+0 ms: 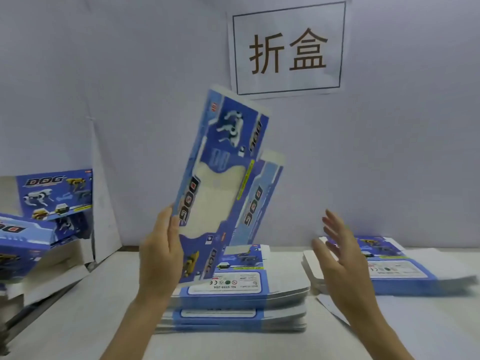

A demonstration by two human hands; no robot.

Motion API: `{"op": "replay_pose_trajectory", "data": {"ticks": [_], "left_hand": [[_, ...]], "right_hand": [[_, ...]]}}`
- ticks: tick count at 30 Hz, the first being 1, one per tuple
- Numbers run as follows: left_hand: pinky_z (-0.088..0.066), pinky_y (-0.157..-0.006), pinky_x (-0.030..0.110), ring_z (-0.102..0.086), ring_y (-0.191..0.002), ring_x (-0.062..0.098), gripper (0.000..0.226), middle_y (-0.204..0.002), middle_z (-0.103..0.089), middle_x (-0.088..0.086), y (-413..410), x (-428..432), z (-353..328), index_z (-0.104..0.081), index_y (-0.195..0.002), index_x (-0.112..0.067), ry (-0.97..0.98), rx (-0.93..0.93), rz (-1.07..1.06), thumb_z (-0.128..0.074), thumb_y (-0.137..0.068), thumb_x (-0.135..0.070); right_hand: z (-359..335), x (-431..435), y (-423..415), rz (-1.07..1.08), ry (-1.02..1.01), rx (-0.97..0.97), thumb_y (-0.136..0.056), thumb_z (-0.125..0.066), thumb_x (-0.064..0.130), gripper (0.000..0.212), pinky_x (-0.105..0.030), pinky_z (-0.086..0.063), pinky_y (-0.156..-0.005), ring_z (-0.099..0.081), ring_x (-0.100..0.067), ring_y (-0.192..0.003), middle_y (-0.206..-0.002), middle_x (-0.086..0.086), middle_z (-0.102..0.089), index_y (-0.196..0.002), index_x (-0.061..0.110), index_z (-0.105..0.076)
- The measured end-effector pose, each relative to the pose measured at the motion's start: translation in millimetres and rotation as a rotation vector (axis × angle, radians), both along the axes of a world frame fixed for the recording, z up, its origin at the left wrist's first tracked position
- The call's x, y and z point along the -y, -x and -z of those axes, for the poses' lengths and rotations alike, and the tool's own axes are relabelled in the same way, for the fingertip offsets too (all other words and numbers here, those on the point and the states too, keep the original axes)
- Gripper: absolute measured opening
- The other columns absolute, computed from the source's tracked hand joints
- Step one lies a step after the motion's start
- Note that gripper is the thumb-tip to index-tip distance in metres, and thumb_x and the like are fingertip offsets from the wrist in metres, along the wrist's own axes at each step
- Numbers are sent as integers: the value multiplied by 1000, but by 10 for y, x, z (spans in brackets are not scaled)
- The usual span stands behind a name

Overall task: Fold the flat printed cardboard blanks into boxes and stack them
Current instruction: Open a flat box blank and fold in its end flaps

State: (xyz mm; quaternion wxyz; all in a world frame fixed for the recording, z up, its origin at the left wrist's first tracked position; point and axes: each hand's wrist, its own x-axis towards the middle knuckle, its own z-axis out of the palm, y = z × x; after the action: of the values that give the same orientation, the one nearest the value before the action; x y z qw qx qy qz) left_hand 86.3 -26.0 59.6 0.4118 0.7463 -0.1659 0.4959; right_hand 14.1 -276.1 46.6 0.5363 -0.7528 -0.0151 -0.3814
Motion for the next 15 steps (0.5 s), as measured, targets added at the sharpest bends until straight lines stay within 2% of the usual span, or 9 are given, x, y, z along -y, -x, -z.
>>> {"op": "replay_pose_trajectory", "data": {"ticks": [2,4,5,7,9,12,14,15], "left_hand": [[-41,-61,-1,-57,-81,-14,35,-96,-61,-4,77,121,-110,-53,-124,-6,278,-135,175,-36,-101,-27],[-41,-69,-3,-55,-90,-17,28,-104,-62,-11,147,264,-105,-53,-121,-13,394,-250,290,-37,-102,-26],[-42,-69,-2,-56,-93,-15,29,-107,-62,-13,179,327,-95,-53,-123,-15,415,-298,341,-38,-101,-27],[-48,-66,3,-60,-98,-8,35,-111,-64,-11,226,417,-69,-52,-129,-22,463,-370,456,-39,-99,-32],[-52,-61,9,-63,-100,-2,39,-112,-65,-10,260,458,-60,-52,-132,-29,516,-414,542,-41,-95,-34],[-47,-58,3,-55,-103,-15,45,-117,-59,-21,320,500,-92,-47,-131,-38,444,-384,569,-42,-87,-38],[-53,-72,10,-53,-114,-7,50,-124,-55,-21,335,521,-97,-42,-133,-43,401,-401,586,-43,-83,-40],[-56,-83,22,-51,-120,0,54,-128,-54,-19,334,521,-90,-40,-136,-43,391,-417,600,-44,-82,-41]], "right_hand": [[-67,-1,37,-108,-24,-67,-95,-52,24,51,-24,-36,-99,-46,-8,-124,-140,9,-46,-142,31,-34],[-102,-45,82,-198,-39,-101,-87,-47,42,57,-26,-42,-99,-49,-6,-123,-140,12,-47,-142,33,-34],[-120,-71,99,-236,-63,-99,-82,-47,47,62,-27,-49,-94,-54,-6,-119,-137,11,-52,-142,33,-37],[-192,-88,128,-256,-168,-56,-78,-51,46,61,-25,-58,-75,-62,-6,-107,-124,11,-59,-137,34,-42],[-263,-29,126,-172,-202,22,-77,-51,45,56,-17,-56,-71,-59,8,-103,-118,22,-57,-132,41,-40],[-325,99,90,-134,-185,40,-86,-47,41,53,-6,-50,-65,-55,22,-94,-111,30,-54,-138,31,-42],[-336,126,67,-180,-254,11,-92,-51,31,50,-6,-48,-56,-58,21,-87,-108,27,-57,-141,25,-42],[-334,124,63,-192,-294,6,-92,-54,28,52,-7,-48,-53,-61,18,-84,-108,23,-59,-142,23,-42]]}}
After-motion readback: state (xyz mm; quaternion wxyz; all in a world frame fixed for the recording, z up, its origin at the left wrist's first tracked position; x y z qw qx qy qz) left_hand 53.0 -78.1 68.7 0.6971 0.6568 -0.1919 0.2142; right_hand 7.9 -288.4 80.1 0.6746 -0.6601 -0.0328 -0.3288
